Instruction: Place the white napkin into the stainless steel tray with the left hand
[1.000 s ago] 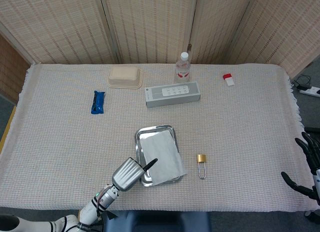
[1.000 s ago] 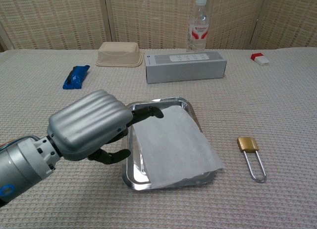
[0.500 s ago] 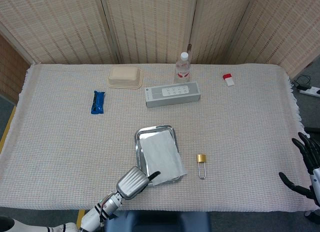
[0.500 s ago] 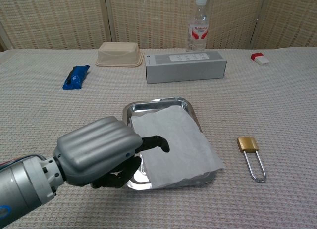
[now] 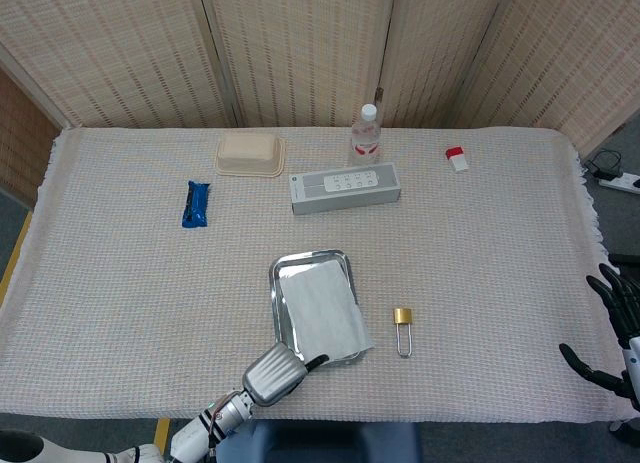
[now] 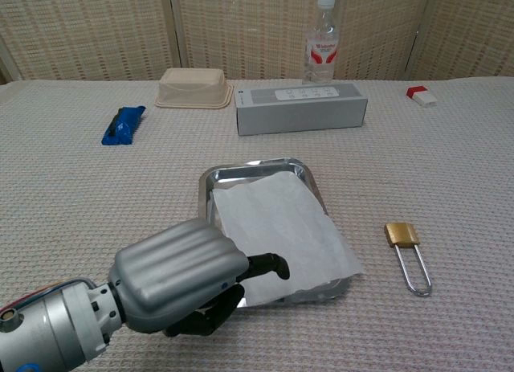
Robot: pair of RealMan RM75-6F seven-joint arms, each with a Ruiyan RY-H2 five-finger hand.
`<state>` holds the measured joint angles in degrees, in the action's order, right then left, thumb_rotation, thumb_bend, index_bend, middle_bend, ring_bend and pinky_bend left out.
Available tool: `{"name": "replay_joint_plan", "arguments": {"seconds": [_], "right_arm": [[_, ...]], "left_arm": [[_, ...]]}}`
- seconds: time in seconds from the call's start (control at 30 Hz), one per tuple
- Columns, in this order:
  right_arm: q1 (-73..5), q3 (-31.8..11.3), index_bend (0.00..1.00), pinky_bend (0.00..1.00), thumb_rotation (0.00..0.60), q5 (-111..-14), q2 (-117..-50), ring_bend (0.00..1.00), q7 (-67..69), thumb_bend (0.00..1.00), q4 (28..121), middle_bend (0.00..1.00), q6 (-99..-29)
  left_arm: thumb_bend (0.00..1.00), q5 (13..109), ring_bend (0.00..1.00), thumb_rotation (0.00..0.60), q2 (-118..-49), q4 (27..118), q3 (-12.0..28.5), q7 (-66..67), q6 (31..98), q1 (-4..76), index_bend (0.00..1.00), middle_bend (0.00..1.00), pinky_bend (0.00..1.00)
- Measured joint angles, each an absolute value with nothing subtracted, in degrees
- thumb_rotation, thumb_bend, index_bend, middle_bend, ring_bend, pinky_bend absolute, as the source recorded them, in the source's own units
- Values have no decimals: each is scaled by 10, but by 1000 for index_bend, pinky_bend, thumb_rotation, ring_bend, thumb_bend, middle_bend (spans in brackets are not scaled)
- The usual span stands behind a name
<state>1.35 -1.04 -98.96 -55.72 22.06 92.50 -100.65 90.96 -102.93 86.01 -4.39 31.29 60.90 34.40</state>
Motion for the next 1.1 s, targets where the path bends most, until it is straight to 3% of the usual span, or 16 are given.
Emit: {"name": "replay_joint_plan", "arguments": {"seconds": [0.73, 1.1], "right_arm": [[16, -10, 0, 0, 600, -990, -555, 0, 226, 317, 925, 0, -1012], [15, -12, 0, 0, 600, -988, -557, 0, 222, 317, 926, 0, -1011]], "left_arm": [[830, 897, 1000, 600, -1052, 801, -39, 279, 588, 341, 269, 1000, 1000], [829, 878, 1000, 600, -1046, 809, -27, 331, 593, 334, 274, 1000, 1000]]}}
